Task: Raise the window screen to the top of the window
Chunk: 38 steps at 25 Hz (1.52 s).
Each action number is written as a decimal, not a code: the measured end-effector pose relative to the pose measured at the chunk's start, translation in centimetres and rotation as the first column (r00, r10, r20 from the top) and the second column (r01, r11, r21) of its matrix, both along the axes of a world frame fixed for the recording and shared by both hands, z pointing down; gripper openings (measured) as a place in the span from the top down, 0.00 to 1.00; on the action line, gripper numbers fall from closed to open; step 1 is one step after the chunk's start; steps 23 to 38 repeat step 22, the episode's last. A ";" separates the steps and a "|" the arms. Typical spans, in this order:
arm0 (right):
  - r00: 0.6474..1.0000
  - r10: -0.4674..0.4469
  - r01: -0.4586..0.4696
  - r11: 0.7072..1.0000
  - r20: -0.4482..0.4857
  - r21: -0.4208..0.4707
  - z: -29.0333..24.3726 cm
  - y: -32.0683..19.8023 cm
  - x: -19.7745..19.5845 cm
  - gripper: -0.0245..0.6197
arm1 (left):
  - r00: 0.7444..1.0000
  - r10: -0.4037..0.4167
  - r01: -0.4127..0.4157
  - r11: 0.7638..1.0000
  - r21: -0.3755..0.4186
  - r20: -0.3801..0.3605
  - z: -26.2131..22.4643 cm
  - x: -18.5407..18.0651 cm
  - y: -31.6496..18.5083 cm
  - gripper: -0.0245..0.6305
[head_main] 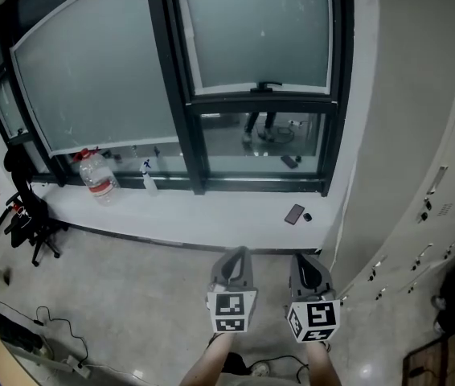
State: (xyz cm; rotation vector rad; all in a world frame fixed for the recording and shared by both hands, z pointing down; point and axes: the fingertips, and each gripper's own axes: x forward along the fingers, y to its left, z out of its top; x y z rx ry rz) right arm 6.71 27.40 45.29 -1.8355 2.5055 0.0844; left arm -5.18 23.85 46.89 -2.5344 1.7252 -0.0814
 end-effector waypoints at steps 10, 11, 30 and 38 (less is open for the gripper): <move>1.000 -0.001 0.001 1.000 -0.009 0.016 -0.9 1.0 -1.9 0.95 | 1.000 0.021 -0.021 1.000 0.003 -0.010 -0.6 -0.7 0.8 0.96; 1.000 -0.008 0.008 1.000 -0.016 0.017 -0.9 1.2 -2.3 0.95 | 1.000 0.020 -0.020 1.000 0.005 -0.011 -0.6 -0.8 0.9 0.96; 0.999 -0.030 0.031 0.999 -0.031 0.021 -0.9 2.7 -5.2 0.95 | 1.000 0.015 -0.015 1.000 0.008 -0.015 -0.7 -2.8 2.4 0.96; 0.999 -0.030 0.031 0.999 -0.031 0.021 -0.9 2.7 -5.2 0.95 | 1.000 0.015 -0.015 1.000 0.008 -0.015 -0.7 -2.8 2.4 0.96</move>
